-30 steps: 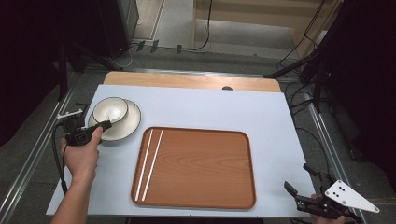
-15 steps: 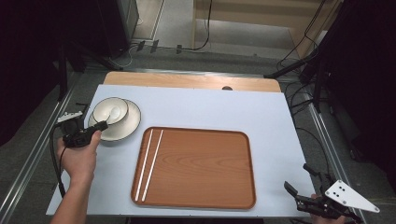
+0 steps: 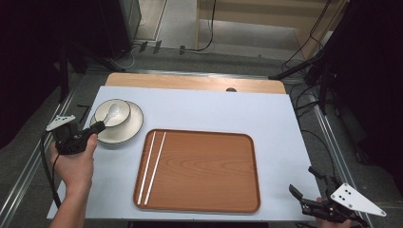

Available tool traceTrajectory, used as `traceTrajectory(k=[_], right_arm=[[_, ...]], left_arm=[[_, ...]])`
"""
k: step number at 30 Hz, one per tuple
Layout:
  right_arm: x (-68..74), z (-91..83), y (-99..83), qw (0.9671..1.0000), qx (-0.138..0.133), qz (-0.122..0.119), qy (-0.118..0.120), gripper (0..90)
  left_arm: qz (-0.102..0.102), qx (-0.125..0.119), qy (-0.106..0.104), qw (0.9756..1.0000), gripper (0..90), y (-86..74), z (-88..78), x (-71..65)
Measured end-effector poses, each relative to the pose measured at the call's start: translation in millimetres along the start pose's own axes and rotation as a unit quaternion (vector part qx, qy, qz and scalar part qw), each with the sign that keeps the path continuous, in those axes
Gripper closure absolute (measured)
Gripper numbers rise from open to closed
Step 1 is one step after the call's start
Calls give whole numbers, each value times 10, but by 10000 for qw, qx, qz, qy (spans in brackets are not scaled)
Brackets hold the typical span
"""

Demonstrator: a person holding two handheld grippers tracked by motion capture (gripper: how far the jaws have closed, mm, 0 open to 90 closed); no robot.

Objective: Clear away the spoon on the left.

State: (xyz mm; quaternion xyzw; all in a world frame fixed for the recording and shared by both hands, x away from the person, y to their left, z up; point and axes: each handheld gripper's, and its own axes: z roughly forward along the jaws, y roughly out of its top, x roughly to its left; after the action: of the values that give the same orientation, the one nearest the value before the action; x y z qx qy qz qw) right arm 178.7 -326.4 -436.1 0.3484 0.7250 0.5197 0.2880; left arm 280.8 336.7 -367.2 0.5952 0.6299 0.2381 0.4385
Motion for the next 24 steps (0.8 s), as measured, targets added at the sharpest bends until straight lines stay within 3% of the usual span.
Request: traceTrajectory(k=[14, 24], right_arm=[[8, 8, 1, 10000, -10, 10, 3, 132], [8, 0, -1, 10000, -40, -9, -5, 132]], left_arm=[[147, -203, -333, 9991, 865, -87, -104, -263], [261, -109, -633, 9976, 865, -264, -47, -510]])
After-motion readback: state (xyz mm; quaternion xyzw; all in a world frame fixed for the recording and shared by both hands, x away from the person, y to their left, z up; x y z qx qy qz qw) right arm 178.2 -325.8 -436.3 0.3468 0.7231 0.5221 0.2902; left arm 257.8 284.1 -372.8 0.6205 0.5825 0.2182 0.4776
